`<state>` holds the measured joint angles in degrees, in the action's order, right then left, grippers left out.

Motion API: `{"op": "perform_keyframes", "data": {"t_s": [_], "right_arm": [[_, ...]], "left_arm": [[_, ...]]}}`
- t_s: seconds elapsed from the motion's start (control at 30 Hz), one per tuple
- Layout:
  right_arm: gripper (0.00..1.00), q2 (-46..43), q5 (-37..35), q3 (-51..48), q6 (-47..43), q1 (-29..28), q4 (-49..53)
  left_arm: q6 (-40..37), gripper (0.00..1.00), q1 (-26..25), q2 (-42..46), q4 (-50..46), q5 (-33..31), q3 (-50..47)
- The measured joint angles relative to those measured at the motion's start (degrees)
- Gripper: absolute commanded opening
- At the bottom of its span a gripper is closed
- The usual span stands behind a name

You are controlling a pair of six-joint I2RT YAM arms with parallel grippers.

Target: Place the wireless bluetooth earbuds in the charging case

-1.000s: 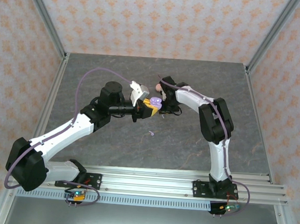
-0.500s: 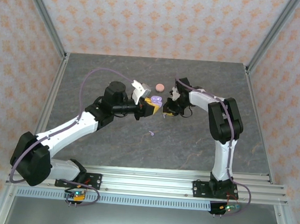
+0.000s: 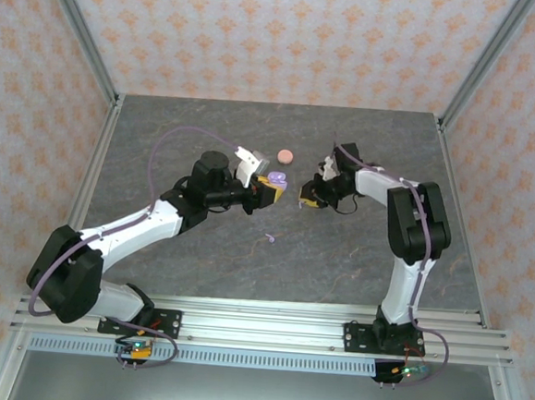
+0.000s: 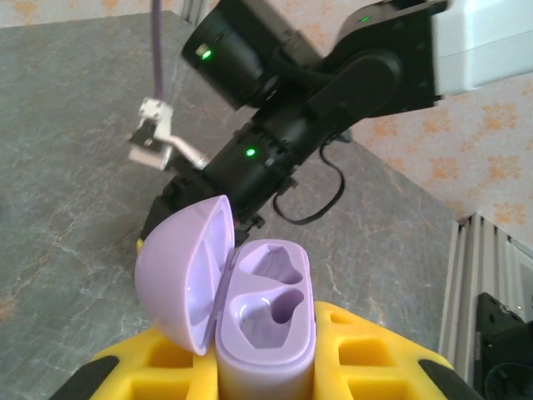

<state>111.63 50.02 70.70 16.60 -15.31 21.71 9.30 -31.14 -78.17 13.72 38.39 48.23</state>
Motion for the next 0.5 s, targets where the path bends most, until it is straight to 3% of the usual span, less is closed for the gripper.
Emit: {"op": "perform_keyframes", "data": {"t_s": [0.5], "right_arm": [[0.2, -10.6, 6.1, -0.4, 4.5, 0.5, -4.2]], "left_arm": [[2.7, 0.18, 0.0, -2.6, 2.6, -7.5, -2.4]]}}
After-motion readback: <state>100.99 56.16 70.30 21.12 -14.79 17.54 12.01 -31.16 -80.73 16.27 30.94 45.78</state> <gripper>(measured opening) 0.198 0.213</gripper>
